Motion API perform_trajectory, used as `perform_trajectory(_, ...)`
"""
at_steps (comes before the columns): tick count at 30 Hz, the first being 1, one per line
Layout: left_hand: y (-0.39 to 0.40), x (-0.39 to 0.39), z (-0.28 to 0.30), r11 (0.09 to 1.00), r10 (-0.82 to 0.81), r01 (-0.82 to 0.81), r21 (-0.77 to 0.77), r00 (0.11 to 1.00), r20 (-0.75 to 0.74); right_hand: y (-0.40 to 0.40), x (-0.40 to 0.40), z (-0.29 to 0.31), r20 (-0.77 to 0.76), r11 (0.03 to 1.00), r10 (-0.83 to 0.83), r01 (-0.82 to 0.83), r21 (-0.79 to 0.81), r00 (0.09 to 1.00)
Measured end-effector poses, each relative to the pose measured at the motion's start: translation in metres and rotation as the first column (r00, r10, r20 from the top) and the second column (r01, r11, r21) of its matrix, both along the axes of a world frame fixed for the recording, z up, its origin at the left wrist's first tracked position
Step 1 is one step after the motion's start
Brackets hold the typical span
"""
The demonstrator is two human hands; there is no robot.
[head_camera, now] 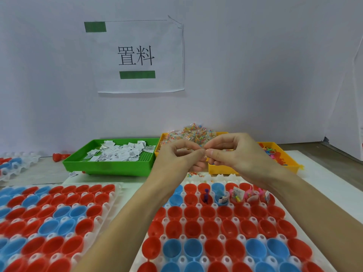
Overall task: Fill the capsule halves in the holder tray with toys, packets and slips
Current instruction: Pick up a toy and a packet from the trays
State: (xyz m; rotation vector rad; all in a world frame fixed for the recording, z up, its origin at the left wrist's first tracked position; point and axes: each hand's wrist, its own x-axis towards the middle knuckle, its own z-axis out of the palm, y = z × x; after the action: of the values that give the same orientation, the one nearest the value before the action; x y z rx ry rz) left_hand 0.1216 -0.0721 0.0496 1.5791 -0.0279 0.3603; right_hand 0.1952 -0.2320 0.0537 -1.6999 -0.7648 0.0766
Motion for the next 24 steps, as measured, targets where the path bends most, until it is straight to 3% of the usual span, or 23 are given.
perform_trajectory(6, 0.004, -0.001, 0.0, 0.998, -0.024, 0.025, 0.063, 0.999, -0.029, 0.0, -0.003, 0.002, 0.052, 1.0, -0.02, 0.019, 0.01, 0.998)
perform_trajectory(12, 0.011, 0.0, 0.003, 0.995, -0.097, 0.096, -0.019, 0.99, -0.099, 0.0, -0.007, 0.003, 0.135, 0.998, -0.049, 0.052, -0.02, 0.99)
perform_trajectory(16, 0.014, 0.0, 0.004, 0.984, -0.177, 0.175, -0.024, 0.972, -0.152, 0.001, -0.008, 0.004, 0.13, 0.998, -0.051, 0.054, -0.023, 0.99)
perform_trajectory(24, 0.018, -0.001, 0.004, 0.981, -0.188, 0.194, 0.021, 0.968, -0.169, 0.003, -0.011, 0.004, 0.114, 0.999, -0.037, 0.037, 0.008, 0.993)
